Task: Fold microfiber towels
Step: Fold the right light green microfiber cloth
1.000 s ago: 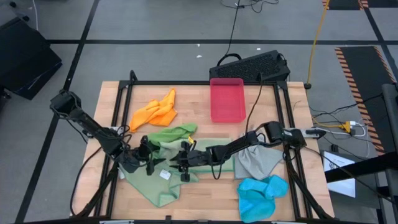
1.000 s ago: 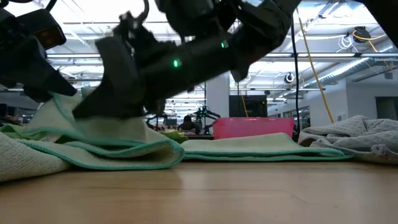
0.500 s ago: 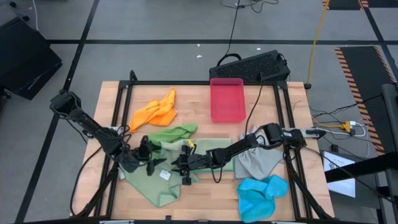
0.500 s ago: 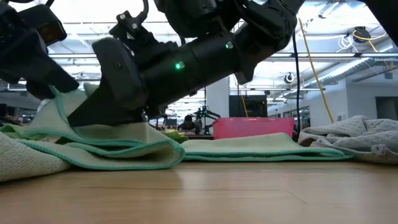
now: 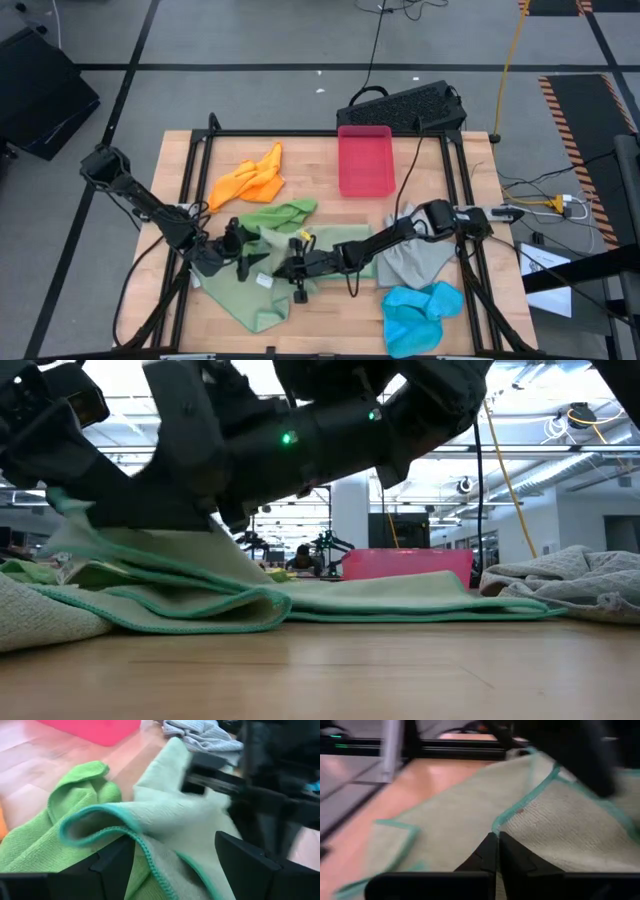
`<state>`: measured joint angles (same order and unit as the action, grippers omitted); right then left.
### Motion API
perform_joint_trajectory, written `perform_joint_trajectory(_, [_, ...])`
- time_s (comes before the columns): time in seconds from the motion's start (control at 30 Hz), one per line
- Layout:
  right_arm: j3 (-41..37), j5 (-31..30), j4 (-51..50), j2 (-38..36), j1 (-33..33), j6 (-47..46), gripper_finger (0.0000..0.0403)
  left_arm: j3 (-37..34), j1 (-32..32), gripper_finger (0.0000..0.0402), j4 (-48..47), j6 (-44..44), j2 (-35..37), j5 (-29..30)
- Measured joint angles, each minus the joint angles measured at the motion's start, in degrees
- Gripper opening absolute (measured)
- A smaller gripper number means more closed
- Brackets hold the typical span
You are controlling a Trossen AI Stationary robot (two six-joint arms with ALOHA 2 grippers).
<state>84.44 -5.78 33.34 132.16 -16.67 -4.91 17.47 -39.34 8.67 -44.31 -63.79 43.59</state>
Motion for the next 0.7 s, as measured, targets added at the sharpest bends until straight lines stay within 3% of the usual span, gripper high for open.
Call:
perform_joint_trajectory(0.2, [0.0,-0.2,-0.1,0.0,-0.4,0.1,0.001,0.0,2.1,0.0276,0.4,-0.4,0.0,-0.3])
perform_joint_trajectory(0.4, [0.0,-1.6,-0.1,0.0,0.7,1.7,0.0024,0.0,2.8,0.0276,3.6,-0.4,0.0,-4.9])
perform_joint_trajectory(0.57, [0.0,-1.4,-1.6,0.0,1.2,2.1,0.006,0.0,2.7,0.027,5.8,1.8,0.0,-9.7])
perform_joint_trajectory(0.7, [0.0,1.5,-1.6,0.0,1.2,2.1,0.0099,0.0,2.3,0.023,4.5,2.0,-0.1,-10.5])
